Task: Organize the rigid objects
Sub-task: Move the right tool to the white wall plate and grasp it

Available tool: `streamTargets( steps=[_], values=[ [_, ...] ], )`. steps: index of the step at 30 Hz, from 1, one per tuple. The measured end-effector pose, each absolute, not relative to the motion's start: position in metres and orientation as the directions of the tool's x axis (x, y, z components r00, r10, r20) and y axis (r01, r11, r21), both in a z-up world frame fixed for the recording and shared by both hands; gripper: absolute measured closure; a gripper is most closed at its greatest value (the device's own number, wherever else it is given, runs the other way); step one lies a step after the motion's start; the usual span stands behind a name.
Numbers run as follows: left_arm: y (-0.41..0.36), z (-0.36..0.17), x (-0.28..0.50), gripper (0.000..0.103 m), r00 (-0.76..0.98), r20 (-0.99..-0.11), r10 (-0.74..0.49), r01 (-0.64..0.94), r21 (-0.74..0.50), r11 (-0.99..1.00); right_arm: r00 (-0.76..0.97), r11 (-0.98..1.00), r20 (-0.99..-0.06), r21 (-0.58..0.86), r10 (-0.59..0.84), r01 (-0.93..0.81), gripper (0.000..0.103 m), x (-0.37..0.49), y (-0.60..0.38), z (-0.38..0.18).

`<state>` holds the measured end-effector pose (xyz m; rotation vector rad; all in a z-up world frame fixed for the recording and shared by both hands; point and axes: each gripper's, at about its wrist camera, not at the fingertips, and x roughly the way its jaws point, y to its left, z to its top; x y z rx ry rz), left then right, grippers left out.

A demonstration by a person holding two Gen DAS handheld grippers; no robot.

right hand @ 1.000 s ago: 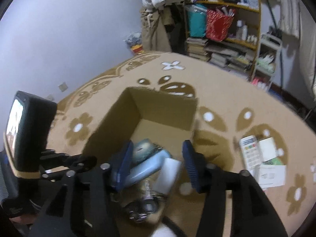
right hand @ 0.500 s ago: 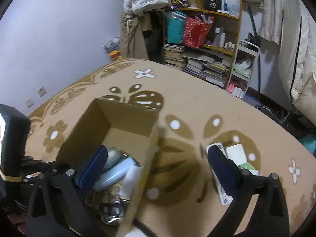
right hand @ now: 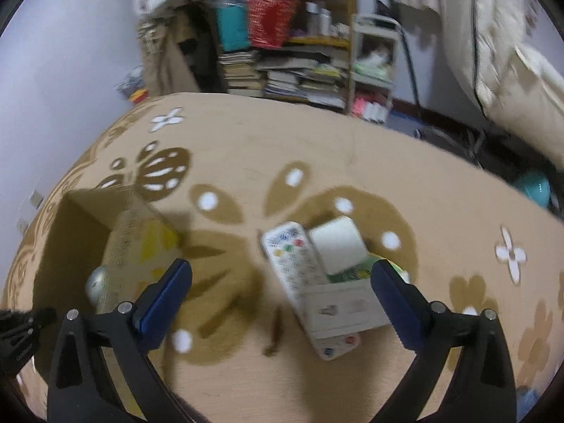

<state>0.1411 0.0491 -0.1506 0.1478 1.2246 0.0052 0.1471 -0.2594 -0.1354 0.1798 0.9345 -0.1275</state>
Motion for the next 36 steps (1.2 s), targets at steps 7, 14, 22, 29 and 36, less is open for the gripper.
streamTargets(
  steps=[7,14,22,29,36],
  values=[
    [0.049,-0.151,0.141,0.095,0.344,-0.934,0.093,0.067,0.123,0.99,0.539,0.947,-0.836,0.084,-0.103,0.31,0.0,0.152,-0.295,-0.162],
    [0.047,-0.151,0.14,0.095,0.349,-0.932,0.1,0.071,0.132,0.989,0.501,0.894,-0.861,0.152,-0.089,0.421,0.0,0.151,-0.325,-0.185],
    [0.045,-0.15,0.14,0.095,0.348,-0.931,0.107,0.07,0.139,0.988,0.438,0.863,-0.888,0.107,-0.141,0.494,0.0,0.151,-0.336,-0.206],
    [0.047,-0.151,0.141,0.094,0.346,-0.932,0.107,0.07,0.139,0.988,0.367,0.877,-0.925,0.095,-0.096,0.471,0.0,0.153,-0.331,-0.219],
    [0.047,-0.152,0.14,0.093,0.348,-0.931,0.112,0.069,0.144,0.987,0.285,0.891,-0.944,-0.016,-0.163,0.454,0.0,0.147,-0.319,-0.217]
  ],
)
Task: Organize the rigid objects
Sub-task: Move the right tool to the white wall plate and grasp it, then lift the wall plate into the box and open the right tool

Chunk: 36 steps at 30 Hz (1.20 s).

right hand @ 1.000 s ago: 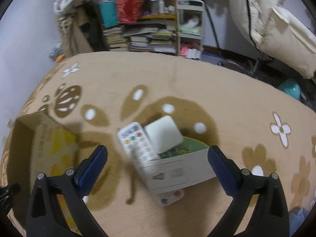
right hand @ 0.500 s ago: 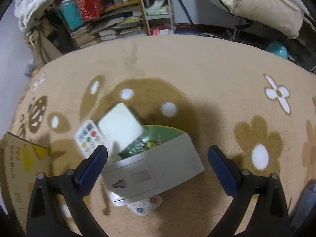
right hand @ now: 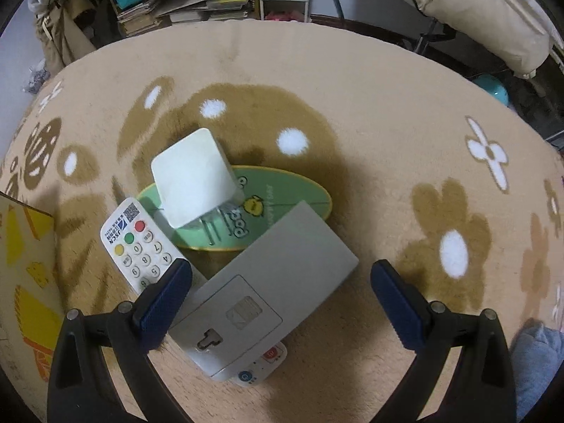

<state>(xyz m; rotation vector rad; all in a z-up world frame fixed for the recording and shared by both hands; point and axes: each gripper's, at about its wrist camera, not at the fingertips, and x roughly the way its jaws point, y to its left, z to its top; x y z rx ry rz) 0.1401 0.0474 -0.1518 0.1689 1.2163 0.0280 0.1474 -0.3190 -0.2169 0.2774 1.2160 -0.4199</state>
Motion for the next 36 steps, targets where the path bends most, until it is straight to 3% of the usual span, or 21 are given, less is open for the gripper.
streamTargets(
  steps=[7,20,25,36],
  values=[
    [0.048,-0.152,0.14,0.094,0.346,-0.932,0.108,0.065,0.138,0.988,0.273,0.868,-0.956,0.046,-0.105,0.494,0.003,0.145,-0.327,-0.217],
    [0.047,-0.153,0.14,0.094,0.347,-0.931,0.113,0.059,0.142,0.988,0.31,0.795,-0.95,0.168,-0.027,0.583,0.024,0.132,-0.357,-0.227],
    [0.045,-0.153,0.14,0.093,0.348,-0.929,0.124,0.062,0.155,0.986,0.336,0.782,-0.941,0.192,-0.024,0.593,0.046,0.127,-0.357,-0.222],
    [0.048,-0.152,0.141,0.093,0.342,-0.934,0.108,0.049,0.132,0.99,0.413,0.776,-0.91,0.23,-0.043,0.587,0.051,0.119,-0.359,-0.189]
  ],
)
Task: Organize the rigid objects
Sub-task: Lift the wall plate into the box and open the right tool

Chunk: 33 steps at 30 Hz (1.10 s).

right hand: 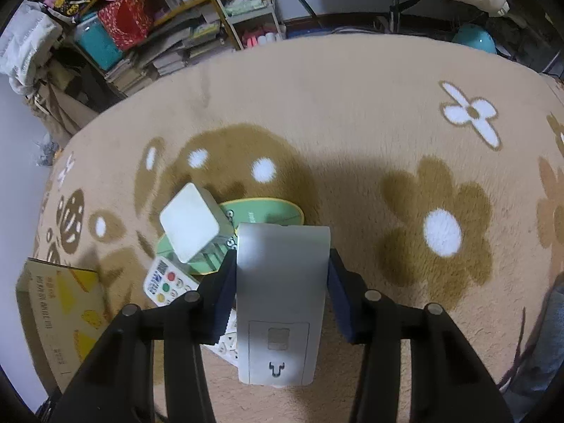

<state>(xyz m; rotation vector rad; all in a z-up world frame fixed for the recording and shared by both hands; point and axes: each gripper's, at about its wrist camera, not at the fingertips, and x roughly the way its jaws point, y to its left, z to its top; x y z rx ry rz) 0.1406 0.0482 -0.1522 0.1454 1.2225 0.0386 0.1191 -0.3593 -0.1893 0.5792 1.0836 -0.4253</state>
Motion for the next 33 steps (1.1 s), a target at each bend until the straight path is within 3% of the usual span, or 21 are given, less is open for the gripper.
streamTargets(
  steps=[11,16,33],
  values=[
    [0.052,-0.152,0.141,0.094,0.333,-0.939,0.088,0.035,0.106,0.994,0.51,0.814,-0.86,0.279,-0.025,0.51,0.051,0.119,-0.347,-0.162],
    [0.052,-0.153,0.141,0.094,0.332,-0.939,0.086,0.035,0.104,0.994,0.547,0.866,-0.835,0.237,-0.051,0.441,0.051,0.122,-0.328,-0.14],
    [0.051,-0.15,0.14,0.095,0.328,-0.942,0.071,0.041,0.089,0.995,0.724,0.943,-0.686,0.286,0.075,0.173,0.051,0.127,-0.252,-0.074]
  ],
)
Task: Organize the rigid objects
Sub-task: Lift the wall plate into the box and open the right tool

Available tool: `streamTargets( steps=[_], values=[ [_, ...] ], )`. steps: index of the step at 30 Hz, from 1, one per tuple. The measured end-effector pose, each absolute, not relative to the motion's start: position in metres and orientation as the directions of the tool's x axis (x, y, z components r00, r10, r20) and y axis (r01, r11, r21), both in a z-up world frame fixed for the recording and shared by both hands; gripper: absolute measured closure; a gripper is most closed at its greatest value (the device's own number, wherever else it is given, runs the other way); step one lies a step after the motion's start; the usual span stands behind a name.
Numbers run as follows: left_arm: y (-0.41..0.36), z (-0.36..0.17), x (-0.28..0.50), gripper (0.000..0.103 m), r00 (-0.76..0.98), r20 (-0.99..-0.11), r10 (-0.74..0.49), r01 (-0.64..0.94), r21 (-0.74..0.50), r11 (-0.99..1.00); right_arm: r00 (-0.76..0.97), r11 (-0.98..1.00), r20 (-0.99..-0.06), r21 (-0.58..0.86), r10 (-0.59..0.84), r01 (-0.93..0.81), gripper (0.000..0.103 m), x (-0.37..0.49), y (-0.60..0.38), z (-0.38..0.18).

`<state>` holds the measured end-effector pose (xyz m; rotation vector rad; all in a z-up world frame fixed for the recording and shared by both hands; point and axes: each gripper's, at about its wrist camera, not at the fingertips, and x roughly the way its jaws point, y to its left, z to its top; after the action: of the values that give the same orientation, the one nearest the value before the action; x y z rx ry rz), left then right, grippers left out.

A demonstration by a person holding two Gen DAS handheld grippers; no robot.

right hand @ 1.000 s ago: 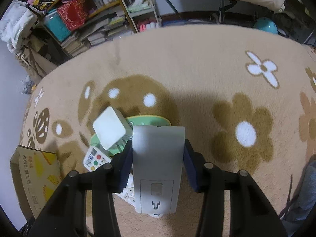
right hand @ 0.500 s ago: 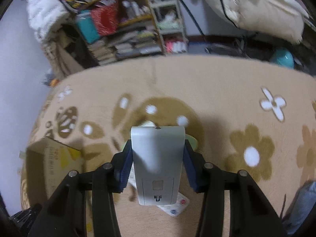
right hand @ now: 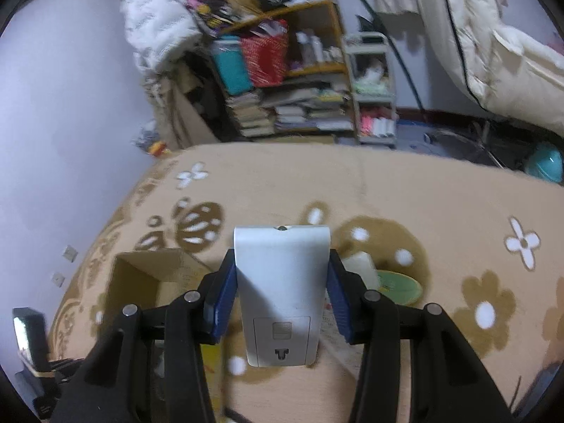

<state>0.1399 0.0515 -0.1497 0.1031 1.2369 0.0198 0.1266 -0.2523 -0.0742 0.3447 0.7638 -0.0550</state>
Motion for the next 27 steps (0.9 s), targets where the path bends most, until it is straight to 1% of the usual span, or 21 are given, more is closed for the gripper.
streamTargets(
  steps=[2,5,8,10,19,27],
  values=[
    [0.051,-0.149,0.139,0.095,0.333,-0.94,0.075,0.045,0.095,0.994,0.759,0.934,-0.644,0.32,0.093,0.157,0.051,0.12,-0.24,-0.063],
    [0.05,-0.149,0.139,0.095,0.334,-0.939,0.078,0.047,0.099,0.994,0.786,0.919,-0.595,0.382,0.166,0.096,0.051,0.112,-0.224,-0.051],
    [0.05,-0.15,0.139,0.095,0.333,-0.94,0.078,0.046,0.099,0.994,0.802,0.926,-0.559,0.376,0.21,0.019,0.051,0.107,-0.201,-0.042],
    [0.05,-0.15,0.139,0.095,0.335,-0.939,0.079,0.048,0.101,0.994,0.799,0.927,-0.553,0.376,0.237,-0.015,0.051,0.107,-0.189,-0.042],
    [0.05,-0.15,0.139,0.095,0.335,-0.939,0.08,0.048,0.102,0.994,0.726,0.874,-0.557,0.469,0.403,-0.125,0.051,0.109,-0.153,-0.071],
    [0.049,-0.148,0.138,0.095,0.344,-0.936,0.081,0.048,0.104,0.993,0.65,0.885,-0.632,0.444,0.421,-0.142,0.051,0.117,-0.128,-0.104]
  ],
)
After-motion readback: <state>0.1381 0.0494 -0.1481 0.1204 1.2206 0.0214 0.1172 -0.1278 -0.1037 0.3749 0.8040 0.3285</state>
